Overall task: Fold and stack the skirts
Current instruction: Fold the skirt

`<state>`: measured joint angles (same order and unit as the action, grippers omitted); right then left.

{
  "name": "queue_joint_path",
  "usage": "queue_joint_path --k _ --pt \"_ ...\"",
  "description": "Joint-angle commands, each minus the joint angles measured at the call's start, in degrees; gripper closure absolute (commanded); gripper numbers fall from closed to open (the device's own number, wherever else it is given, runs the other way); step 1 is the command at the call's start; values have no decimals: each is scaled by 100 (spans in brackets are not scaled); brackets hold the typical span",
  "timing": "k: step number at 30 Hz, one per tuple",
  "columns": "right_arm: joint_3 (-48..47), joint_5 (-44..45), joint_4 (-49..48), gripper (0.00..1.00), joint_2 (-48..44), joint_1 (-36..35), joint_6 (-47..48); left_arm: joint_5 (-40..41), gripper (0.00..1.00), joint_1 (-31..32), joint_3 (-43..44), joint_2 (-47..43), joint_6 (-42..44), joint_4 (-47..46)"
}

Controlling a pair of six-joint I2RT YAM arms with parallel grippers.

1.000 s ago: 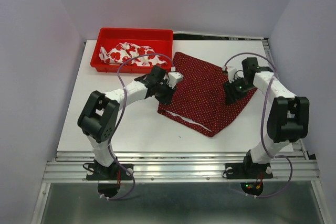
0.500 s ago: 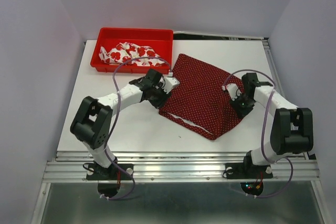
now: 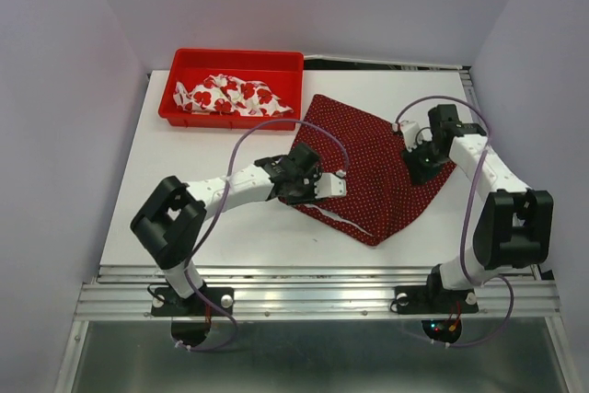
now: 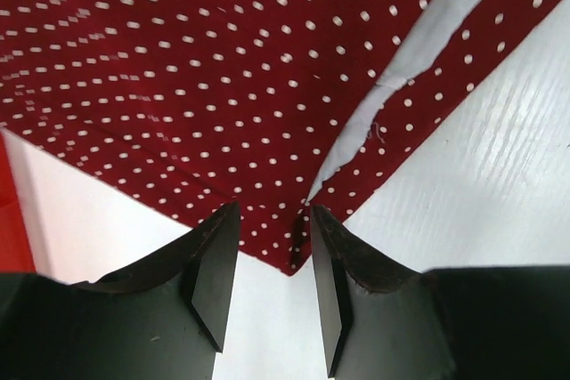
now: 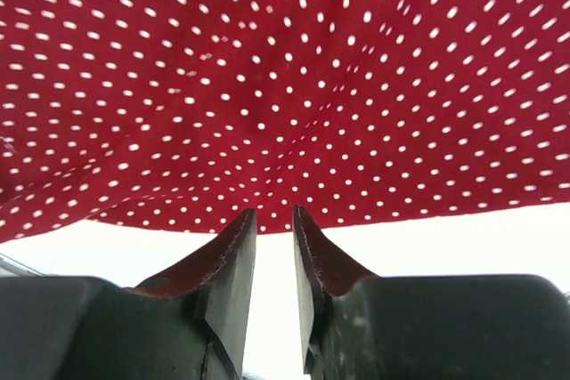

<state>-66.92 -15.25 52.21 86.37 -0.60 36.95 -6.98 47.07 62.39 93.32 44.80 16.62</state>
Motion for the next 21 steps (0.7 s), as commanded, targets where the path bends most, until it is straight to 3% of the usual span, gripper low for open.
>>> queue_joint_path --k 1,10,21 --pt "379 443 -175 71 275 16 -188 531 52 101 45 195 574 192" --pt "820 777 -694 72 697 16 -293 1454 53 118 -34 661 776 -194" --pt "794 874 -800 72 943 16 -364 1068 53 127 -157 468 900 60"
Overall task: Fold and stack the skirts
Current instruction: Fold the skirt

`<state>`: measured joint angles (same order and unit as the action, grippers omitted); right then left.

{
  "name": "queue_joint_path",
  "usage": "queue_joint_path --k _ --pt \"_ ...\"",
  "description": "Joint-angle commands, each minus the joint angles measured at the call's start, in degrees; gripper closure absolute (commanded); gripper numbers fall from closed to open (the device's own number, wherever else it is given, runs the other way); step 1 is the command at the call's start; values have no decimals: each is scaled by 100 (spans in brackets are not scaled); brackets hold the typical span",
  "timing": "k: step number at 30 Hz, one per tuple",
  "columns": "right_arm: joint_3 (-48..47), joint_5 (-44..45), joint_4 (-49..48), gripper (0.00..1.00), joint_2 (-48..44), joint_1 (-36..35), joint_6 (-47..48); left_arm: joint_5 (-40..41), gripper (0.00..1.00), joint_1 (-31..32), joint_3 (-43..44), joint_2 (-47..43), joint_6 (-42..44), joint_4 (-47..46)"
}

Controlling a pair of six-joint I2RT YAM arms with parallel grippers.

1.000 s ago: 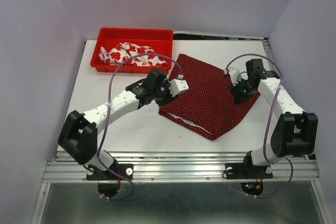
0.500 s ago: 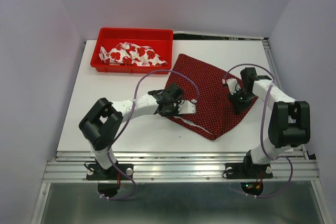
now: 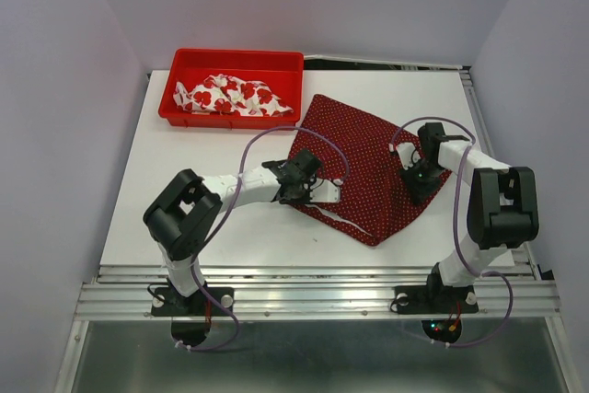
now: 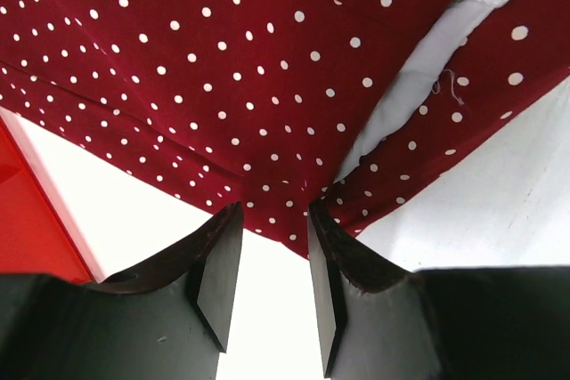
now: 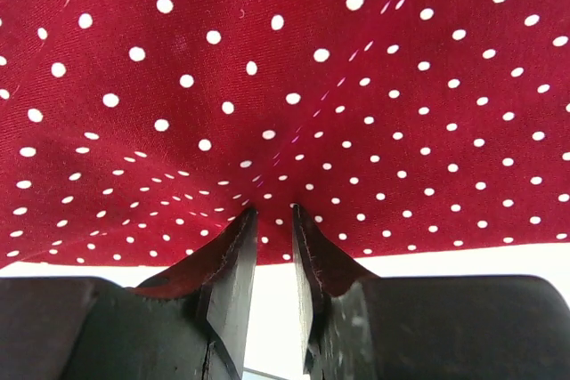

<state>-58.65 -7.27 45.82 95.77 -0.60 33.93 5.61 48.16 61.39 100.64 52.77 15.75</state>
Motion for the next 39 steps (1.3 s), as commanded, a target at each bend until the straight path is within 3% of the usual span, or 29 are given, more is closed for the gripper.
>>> queue_joint_path --k 1,15,23,32,39 --pt "-32 85 -153 72 3 16 -62 -235 53 18 -56 -308 102 209" --pt "-59 111 -153 71 -32 16 -36 -315 55 88 -30 -106 -30 43" --pt "20 252 -205 71 -58 16 52 -25 99 35 -241 -360 -109 -204" --pt "117 366 -197 71 -163 16 175 63 100 -175 -1128 -1651 92 -80" --pt "346 472 -153 72 -278 16 377 195 100 -351 -1841 -1618 102 -634"
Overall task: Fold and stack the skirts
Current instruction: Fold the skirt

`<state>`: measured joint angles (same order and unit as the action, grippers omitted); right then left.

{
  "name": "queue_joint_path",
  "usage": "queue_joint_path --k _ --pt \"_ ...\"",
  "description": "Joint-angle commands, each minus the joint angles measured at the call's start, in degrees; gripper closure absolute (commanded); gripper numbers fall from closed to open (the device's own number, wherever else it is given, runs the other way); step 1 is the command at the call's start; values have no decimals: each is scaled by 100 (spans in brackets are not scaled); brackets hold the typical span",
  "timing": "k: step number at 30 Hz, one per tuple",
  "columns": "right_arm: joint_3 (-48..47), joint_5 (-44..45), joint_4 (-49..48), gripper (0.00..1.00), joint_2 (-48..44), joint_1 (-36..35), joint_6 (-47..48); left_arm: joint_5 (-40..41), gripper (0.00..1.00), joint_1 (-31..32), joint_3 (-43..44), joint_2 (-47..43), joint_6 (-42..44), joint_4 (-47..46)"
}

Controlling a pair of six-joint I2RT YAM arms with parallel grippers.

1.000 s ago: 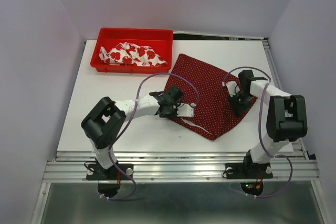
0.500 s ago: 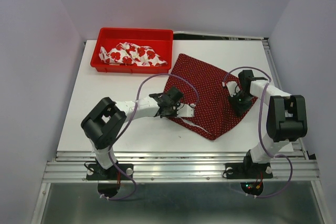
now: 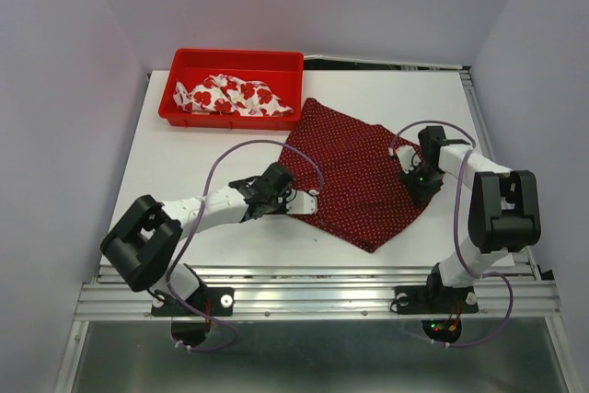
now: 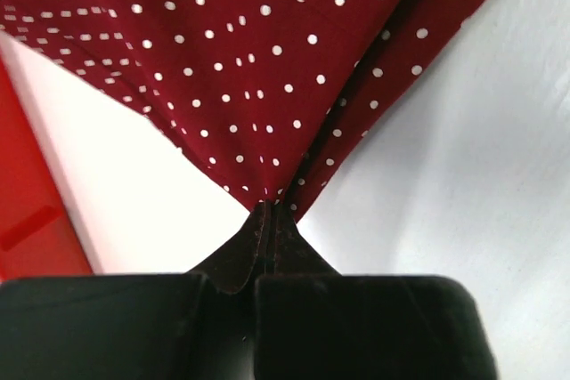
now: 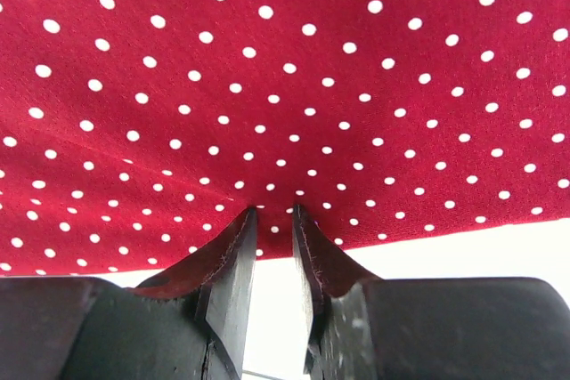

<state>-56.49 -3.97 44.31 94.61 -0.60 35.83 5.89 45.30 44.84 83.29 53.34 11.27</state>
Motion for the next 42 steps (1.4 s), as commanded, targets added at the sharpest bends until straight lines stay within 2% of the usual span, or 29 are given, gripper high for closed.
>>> queue_joint_path --k 1,2,3,4,6,7,8,9,14,17,19,20,25,29,35,42 --pt "138 124 42 72 -179 16 213 158 100 -74 -186 170 45 -238" --pt "138 63 147 71 -223 16 318 141 97 -109 -204 223 53 -274" --pt "103 -7 217 70 -267 16 388 114 82 -144 -204 223 97 -292" --pt "103 -112 314 69 -328 16 450 97 72 -179 -204 188 115 -300" --pt "-116 -656 761 60 -574 16 644 -148 53 -302 -81 39 124 -187" --pt "-212 -884 928 55 -653 16 661 -254 37 -415 -2 -40 98 -117" --pt "-440 -1078 1156 48 -732 16 662 -377 36 -469 94 -258 2 49" --pt "-564 -1497 1263 43 -855 16 644 -709 36 -513 287 -373 -43 182" --pt "-1346 -2274 1458 42 -970 16 180 -1686 36 -566 613 -1156 -543 657" --pt "-1628 -2066 907 42 -866 16 -216 -1732 37 -566 657 -974 -1386 517" --pt "-1681 -1399 667 47 -490 16 -174 -1644 41 -575 789 -701 -1966 438" --pt "-1690 -987 457 51 -322 16 -165 -1557 42 -583 920 -395 -2394 386" --pt "-1760 -351 -142 62 645 182 -217 -1495 47 -592 1588 512 -3231 297" --pt "-1734 -17 -424 68 1103 359 -68 -1494 50 -610 2002 1102 -3374 288" --pt "-707 590 -819 72 981 745 336 -1451 56 -628 3073 2847 -3023 631" --pt "752 679 -767 73 349 939 688 -1468 60 -645 5646 4842 -2759 1307"
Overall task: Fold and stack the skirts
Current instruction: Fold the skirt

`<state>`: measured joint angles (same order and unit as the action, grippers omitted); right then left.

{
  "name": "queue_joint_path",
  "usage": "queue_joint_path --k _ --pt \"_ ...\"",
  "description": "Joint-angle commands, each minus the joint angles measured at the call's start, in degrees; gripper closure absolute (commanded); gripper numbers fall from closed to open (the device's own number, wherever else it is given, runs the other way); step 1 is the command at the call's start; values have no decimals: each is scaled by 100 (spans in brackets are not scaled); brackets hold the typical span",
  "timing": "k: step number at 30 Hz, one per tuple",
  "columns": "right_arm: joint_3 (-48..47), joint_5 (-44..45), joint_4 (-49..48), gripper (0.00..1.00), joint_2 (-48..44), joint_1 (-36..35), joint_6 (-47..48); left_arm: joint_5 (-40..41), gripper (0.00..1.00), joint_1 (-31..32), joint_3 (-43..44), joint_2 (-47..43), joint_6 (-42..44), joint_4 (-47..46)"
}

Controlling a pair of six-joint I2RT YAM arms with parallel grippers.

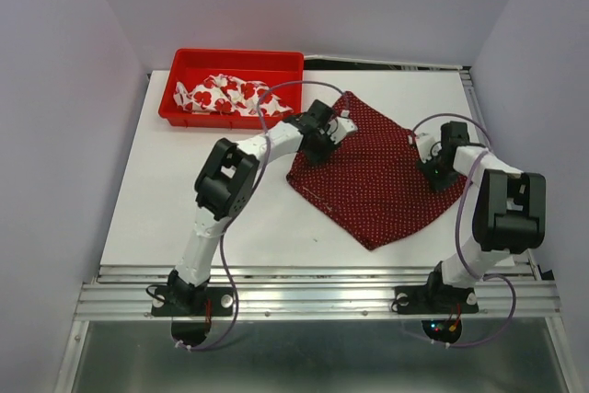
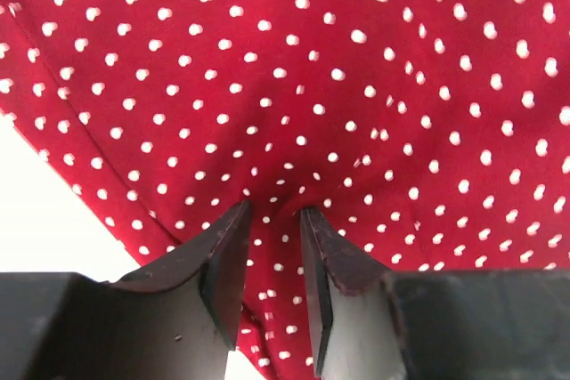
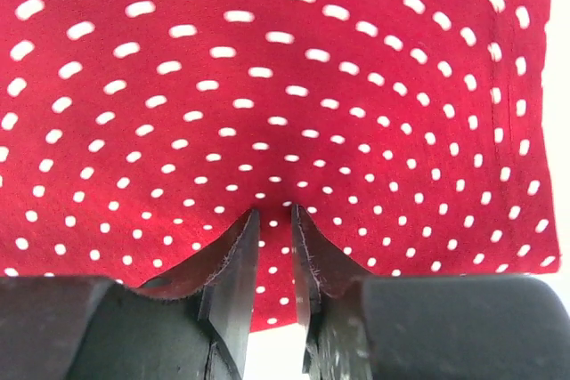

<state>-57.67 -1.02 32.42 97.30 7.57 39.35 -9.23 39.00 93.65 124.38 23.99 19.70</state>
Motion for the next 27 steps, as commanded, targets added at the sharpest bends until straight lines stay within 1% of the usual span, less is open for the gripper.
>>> queue_joint_path --k 1,2,3,4,5,6,7,8,9,10,11,13,14,15,16,17,18,19,20,21,22,23,24,27 --pt "1028 252 518 73 -17 122 371 53 60 -16 1552 972 202 673" --pt "1030 68 850 72 -166 122 328 158 61 -16 1978 1375 211 745" --pt "995 -212 1010 71 -228 122 293 263 60 -24 2339 1535 203 789" --pt "942 -676 1212 70 -281 122 301 334 59 -77 3012 1667 185 807" --pt "698 -985 1466 69 -342 122 327 326 54 -129 3298 1738 168 868" --pt "539 -1597 1973 67 -456 122 327 160 48 -252 3614 1704 150 886" --pt "372 -1899 2204 65 -518 122 380 2 48 -323 3643 1582 124 886" --pt "205 -2172 2416 63 -606 122 424 -226 41 -384 3556 1389 158 869" --pt "-127 -2479 2679 60 -798 122 328 -663 39 -428 3077 796 263 825" --pt "-287 -2526 2699 59 -887 122 293 -807 37 -455 2672 372 395 738" --pt "-576 -2509 2708 59 -957 122 292 -1034 32 -438 1667 -520 701 423" --pt "-754 -2299 2638 59 -1124 122 257 -1229 30 -333 738 -1377 1053 175" --pt "-798 -2193 2577 59 -1177 122 309 -1247 30 -88 308 -1738 1195 105" --pt "-798 -1940 2471 60 -1204 122 345 -1178 30 79 -375 -2377 1387 130" --pt "-772 -1816 2410 61 -1256 122 388 -1142 32 255 -678 -2635 1415 148" --pt "-720 -1719 2339 61 -1266 122 467 -1090 34 631 -977 -3029 1363 113" --pt "-667 -1587 2321 62 -1274 122 468 -994 35 817 -1450 -3155 1250 60" --pt "-554 -1516 2295 63 -1266 122 468 -966 40 985 -1628 -3252 970 -62" --pt "-491 -1455 2216 63 -1248 122 477 -949 43 1143 -1778 -3305 828 -115" --pt "-430 -1324 2181 63 -1231 122 468 -792 45 1440 -1971 -3280 688 -203" --pt "-325 -1244 2076 64 -1178 122 468 -703 49 1591 -2016 -3166 477 -326" --pt "-289 -1182 2058 64 -1160 122 477 -676 50 1723 -2034 -3087 432 -344" --pt "-245 -1086 2031 64 -1143 122 485 -598 51 1960 -2043 -3008 379 -379" --pt "-157 -919 1900 64 -1125 174 477 -510 53 2321 -2043 -2692 221 -572"
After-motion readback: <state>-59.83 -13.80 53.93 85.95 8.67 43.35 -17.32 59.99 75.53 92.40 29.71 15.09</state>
